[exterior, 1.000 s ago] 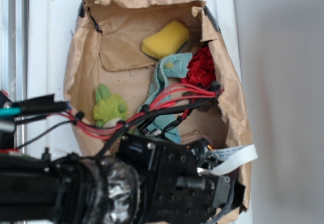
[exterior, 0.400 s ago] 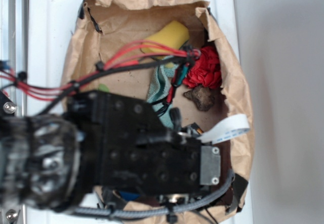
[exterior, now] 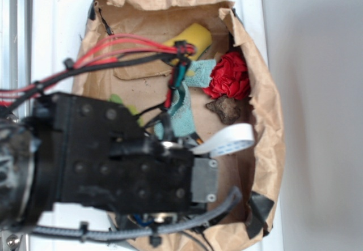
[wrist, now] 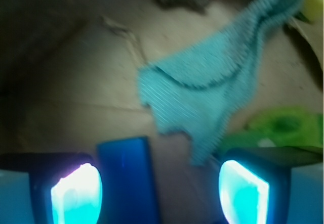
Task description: Grab the blue block.
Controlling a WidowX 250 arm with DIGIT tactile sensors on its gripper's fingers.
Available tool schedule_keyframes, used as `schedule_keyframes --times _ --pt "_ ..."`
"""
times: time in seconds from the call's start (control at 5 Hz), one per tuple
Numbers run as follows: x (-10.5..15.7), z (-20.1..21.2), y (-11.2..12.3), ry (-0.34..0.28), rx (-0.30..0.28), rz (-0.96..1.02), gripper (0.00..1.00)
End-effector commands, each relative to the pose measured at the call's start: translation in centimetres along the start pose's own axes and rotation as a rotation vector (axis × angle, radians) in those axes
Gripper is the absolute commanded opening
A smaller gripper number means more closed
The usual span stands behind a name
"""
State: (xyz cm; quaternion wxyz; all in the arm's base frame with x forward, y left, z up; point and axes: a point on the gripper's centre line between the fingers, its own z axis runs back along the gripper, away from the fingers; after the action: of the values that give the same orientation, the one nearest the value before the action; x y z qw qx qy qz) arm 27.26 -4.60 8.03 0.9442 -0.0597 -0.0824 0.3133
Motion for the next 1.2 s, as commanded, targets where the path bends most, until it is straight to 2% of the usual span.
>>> schedule_keyframes --times 0.0,0.2,0.6,1.0 --pt "-0.3 -0.2 0.1 -0.039 -0.022 -0.064 1.0" --pt "-0.9 -1.0 -0.6 0.033 -0.117 -0.12 1.0" --pt "-1.9 -3.0 -1.7 0.024 -0.081 -0.165 1.0" --pt "-2.7 -5.8 -3.3 0.024 -0.08 -0.186 1.0"
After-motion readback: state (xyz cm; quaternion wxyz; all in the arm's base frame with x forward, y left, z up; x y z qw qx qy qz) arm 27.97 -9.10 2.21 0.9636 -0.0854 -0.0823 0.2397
